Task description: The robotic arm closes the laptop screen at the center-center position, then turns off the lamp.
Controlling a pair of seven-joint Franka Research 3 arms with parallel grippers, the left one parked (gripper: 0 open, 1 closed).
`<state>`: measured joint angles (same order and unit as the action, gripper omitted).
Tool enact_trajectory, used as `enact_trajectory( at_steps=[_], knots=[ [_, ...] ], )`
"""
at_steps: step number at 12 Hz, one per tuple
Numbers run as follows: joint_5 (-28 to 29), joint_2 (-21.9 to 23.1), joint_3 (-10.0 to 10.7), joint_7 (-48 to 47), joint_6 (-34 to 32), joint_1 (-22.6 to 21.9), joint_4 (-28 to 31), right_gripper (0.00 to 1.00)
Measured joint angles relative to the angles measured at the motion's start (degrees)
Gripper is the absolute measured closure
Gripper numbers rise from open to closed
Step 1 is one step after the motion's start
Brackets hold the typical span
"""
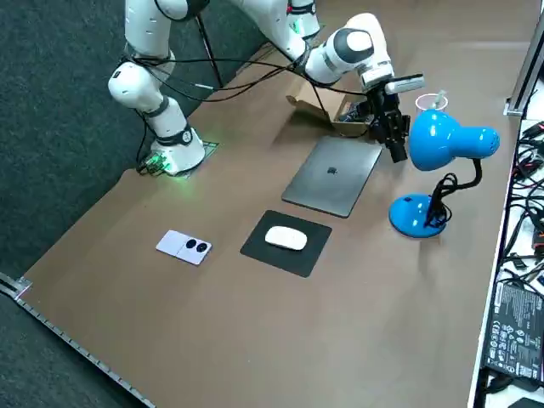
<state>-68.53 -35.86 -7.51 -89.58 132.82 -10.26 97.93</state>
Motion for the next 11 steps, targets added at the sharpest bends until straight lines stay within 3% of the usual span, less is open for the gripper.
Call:
enact_trajectory(
  at_steps=[11],
  knots=[
    [-3.33, -4.55, 0.26, -0.35, 5.90, 5.10, -2.94, 0.98]
  ],
)
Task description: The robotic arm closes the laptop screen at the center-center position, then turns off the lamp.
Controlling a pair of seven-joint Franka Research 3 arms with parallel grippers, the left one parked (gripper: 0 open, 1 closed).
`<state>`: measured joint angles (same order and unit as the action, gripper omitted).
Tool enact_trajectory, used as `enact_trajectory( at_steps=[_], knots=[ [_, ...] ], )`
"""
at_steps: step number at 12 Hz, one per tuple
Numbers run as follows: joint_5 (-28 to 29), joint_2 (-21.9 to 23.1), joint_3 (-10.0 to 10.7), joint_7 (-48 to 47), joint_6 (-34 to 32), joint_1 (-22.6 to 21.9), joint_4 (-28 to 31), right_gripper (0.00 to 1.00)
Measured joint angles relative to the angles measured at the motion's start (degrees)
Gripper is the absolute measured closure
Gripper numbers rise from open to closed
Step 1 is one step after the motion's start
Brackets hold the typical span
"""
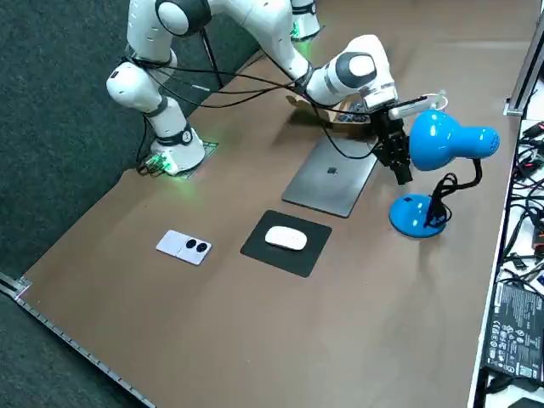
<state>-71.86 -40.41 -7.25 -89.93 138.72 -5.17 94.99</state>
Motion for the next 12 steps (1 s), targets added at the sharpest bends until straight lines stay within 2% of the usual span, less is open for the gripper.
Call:
enact_trajectory(
  at_steps=[12],
  knots=[
    [-2.50, -3.15, 0.01, 0.00, 4.34, 2.94, -1.60, 0.98]
  ],
)
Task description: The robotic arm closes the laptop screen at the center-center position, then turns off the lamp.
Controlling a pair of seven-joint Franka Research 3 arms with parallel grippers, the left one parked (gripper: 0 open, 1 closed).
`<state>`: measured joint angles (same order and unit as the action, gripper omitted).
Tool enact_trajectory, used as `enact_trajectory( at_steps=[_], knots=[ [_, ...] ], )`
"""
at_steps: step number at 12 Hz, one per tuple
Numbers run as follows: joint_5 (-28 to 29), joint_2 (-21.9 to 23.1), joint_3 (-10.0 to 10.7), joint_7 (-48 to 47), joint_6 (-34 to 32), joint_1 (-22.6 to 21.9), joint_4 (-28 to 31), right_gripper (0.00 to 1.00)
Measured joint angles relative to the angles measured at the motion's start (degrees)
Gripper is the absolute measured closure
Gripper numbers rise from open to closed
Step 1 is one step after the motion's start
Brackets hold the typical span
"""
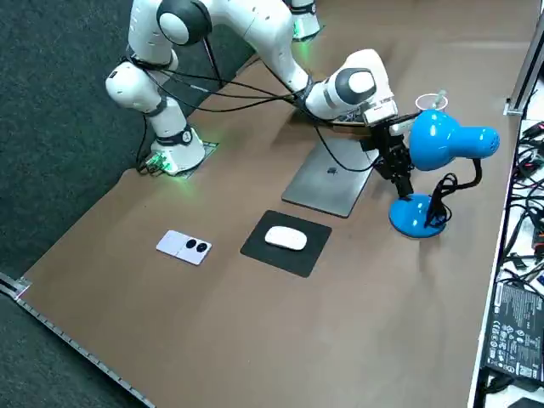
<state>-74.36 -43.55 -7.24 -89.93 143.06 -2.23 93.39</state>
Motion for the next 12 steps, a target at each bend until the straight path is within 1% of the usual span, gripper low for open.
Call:
enact_trajectory(
  at_steps=[12],
  knots=[
    [-0.01, -0.42, -0.04, 0.00, 0.34, 0.08, -0.78, 0.98]
  ],
)
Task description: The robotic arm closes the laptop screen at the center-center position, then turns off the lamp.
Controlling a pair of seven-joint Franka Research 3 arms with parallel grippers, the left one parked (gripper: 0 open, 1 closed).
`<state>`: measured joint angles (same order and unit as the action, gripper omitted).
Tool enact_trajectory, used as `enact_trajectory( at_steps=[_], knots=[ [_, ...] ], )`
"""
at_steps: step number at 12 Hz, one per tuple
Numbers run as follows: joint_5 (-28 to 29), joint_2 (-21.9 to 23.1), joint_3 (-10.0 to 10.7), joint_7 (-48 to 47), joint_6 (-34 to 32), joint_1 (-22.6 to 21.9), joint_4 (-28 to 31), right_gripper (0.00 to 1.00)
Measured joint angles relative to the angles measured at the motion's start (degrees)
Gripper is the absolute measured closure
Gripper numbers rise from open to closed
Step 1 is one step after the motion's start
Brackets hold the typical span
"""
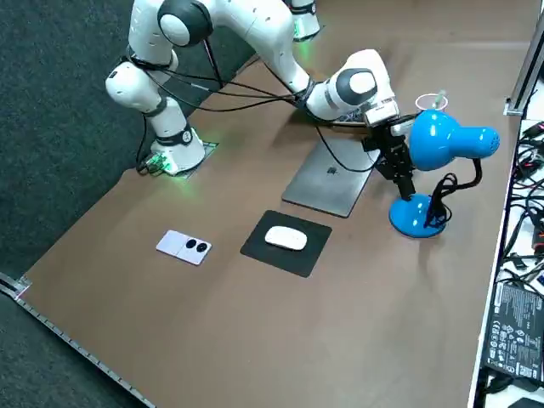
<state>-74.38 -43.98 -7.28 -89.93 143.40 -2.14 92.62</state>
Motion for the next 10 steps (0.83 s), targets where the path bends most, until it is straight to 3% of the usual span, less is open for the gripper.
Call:
enact_trajectory(
  at_steps=[10],
  knots=[
    [0.00, -0.03, -0.02, 0.00, 0.14, 0.00, -0.04, 0.98]
  ],
)
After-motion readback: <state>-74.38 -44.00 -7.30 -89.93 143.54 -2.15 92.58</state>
